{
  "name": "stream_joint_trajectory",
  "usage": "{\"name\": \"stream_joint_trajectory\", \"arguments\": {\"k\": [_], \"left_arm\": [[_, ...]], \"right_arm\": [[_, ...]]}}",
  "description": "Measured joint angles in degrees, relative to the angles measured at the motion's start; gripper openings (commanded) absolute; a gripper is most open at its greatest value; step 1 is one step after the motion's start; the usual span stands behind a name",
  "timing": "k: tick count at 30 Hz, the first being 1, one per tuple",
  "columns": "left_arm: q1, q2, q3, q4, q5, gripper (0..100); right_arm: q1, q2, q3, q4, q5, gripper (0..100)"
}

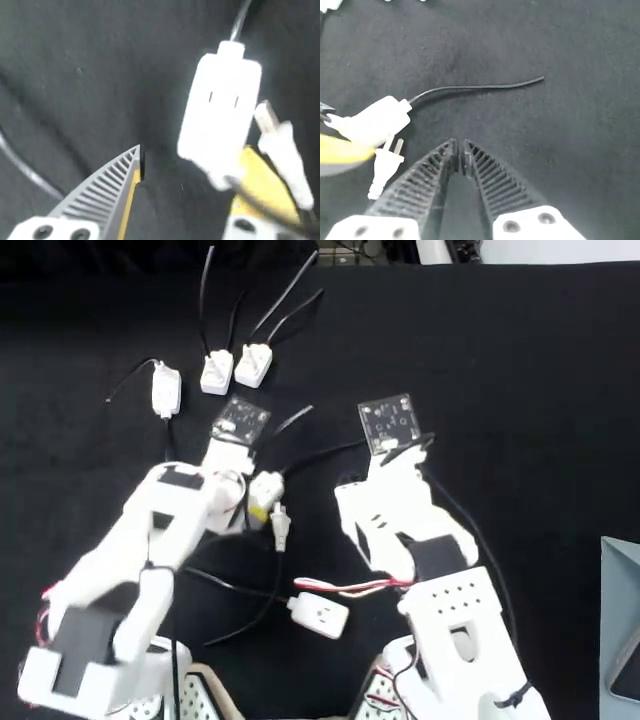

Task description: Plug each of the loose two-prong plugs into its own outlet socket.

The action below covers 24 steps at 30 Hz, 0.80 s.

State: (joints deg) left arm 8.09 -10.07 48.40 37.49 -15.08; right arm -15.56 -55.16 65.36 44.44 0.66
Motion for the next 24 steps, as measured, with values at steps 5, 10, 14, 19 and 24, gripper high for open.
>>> {"name": "stream_joint_trajectory", "arguments": {"k": [5,10,14,19,24], "left_arm": [[-1.67,6.77,-5.63,-2.02,0.0,15],[-5.45,10.46,-11.96,-2.2,0.0,12],[-9.32,13.19,-17.05,-2.2,0.0,18],[-13.19,14.68,-20.92,-1.93,3.08,27],[-13.63,14.77,-24.62,5.71,3.6,27]], "right_arm": [[0.0,0.0,0.26,-0.97,0.0,1.3],[0.0,0.0,0.26,-1.23,0.0,1.3],[0.0,0.0,0.26,-1.32,0.0,1.3],[0.0,0.0,0.44,-1.32,0.0,1.3],[0.0,0.0,0.44,-1.32,0.0,1.3]]}}
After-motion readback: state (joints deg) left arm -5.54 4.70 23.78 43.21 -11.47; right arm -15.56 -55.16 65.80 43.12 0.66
